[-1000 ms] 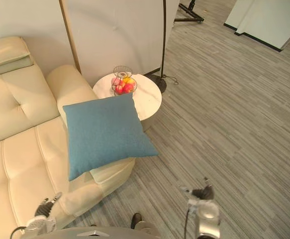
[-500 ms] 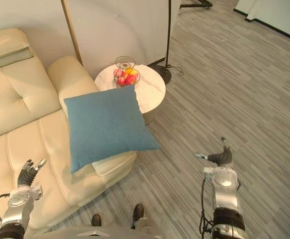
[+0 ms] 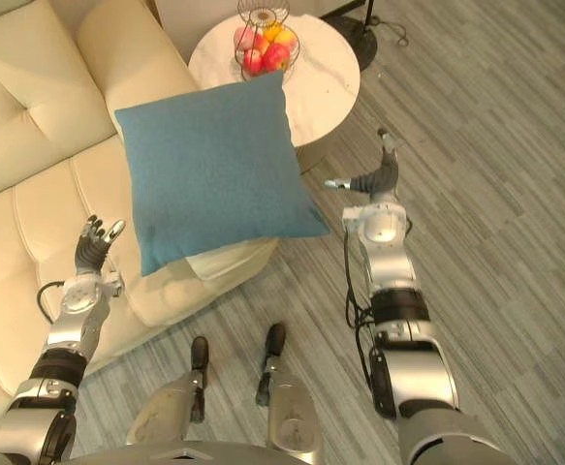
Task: Pick up cushions and gather them together orderly.
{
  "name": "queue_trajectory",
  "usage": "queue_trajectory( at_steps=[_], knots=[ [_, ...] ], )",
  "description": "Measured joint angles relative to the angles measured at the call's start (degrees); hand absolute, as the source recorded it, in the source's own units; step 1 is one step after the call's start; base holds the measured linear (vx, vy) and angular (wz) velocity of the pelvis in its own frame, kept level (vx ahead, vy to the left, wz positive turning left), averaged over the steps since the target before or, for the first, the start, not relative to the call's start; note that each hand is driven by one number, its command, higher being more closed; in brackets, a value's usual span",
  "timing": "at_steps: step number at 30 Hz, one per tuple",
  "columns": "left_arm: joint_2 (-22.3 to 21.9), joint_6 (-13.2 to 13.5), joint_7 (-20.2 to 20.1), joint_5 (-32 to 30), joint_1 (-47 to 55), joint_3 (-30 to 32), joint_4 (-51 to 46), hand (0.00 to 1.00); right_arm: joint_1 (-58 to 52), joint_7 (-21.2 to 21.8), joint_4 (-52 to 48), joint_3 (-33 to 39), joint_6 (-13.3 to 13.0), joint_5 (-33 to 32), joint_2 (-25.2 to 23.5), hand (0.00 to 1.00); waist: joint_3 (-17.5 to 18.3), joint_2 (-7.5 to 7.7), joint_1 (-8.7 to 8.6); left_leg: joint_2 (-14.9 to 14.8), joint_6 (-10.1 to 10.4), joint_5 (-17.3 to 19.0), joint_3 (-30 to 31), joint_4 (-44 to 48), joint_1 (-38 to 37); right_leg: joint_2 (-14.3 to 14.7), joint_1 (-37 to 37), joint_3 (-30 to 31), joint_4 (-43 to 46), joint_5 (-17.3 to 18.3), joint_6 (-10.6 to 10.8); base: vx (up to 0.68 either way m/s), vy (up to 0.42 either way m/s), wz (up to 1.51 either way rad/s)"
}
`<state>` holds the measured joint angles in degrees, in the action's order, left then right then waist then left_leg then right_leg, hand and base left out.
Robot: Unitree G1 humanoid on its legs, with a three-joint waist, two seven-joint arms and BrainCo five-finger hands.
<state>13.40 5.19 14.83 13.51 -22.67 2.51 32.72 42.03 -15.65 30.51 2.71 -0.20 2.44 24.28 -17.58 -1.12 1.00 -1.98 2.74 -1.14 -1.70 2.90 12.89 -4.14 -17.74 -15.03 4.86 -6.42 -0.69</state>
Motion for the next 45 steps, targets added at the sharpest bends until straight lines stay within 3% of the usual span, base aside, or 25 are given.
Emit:
queue_trajectory(
  at_steps=[9,20,34,35,36,45],
  knots=[
    [0.2,-0.2,2.2,-0.2,-11.2,-2.7,6.6,0.0,12.1,-2.5,3.2,-2.3,0.4,-3.1,1.2,0.0,-4.8,-0.18,0.7,0.4,0.0,-2.2,0.1,0.0,4.6,-0.7,-5.6,0.2,2.5,-0.5,-0.6,-0.07,-0.005,0.03],
    [0.1,-1.7,2.7,-0.3,-18.3,-2.9,10.8,0.0,16.7,-3.8,6.9,-2.9,1.8,-7.4,1.0,0.0,-5.5,-0.02,0.62,0.0,0.3,-5.4,0.1,-3.9,8.1,-0.6,-11.2,0.4,3.4,-1.1,-1.2,-0.01,-0.008,0.0],
    [-0.7,-2.4,3.7,-1.4,-23.5,-6.8,14.7,0.0,19.8,-3.0,11.3,-11.6,1.8,-8.8,-2.6,0.0,-6.3,0.63,0.66,-1.0,1.2,-7.3,1.7,-6.2,10.2,0.2,-12.6,-0.6,1.4,-2.0,-1.5,0.01,-0.014,0.04],
    [-0.7,-2.4,3.7,-1.4,-23.8,-7.2,15.3,0.0,19.9,-2.3,11.3,-12.7,1.7,-8.8,-3.0,1.0,-6.2,0.63,0.66,-1.0,1.2,-7.3,1.6,-6.2,10.2,0.2,-12.6,-0.5,1.4,-2.0,-1.5,0.0,0.0,0.0],
    [-0.7,-2.5,3.7,-1.5,-23.8,-7.2,15.3,1.0,19.8,-2.0,11.3,-13.8,1.7,-8.8,-3.3,1.0,-6.3,0.64,0.66,-1.0,1.2,-7.3,1.6,-6.3,10.2,0.2,-12.6,-0.5,1.4,-2.0,-1.5,0.0,0.0,0.0],
    [-0.6,-3.3,5.1,-3.7,-24.5,-7.6,15.3,1.0,18.0,-0.8,11.5,-20.7,1.4,-8.7,-4.1,1.0,-6.2,0.65,0.75,-1.7,1.5,-7.1,0.3,-6.1,9.7,0.9,-12.0,0.3,0.1,-2.9,-1.7,0.02,-0.013,-0.06]
  ],
)
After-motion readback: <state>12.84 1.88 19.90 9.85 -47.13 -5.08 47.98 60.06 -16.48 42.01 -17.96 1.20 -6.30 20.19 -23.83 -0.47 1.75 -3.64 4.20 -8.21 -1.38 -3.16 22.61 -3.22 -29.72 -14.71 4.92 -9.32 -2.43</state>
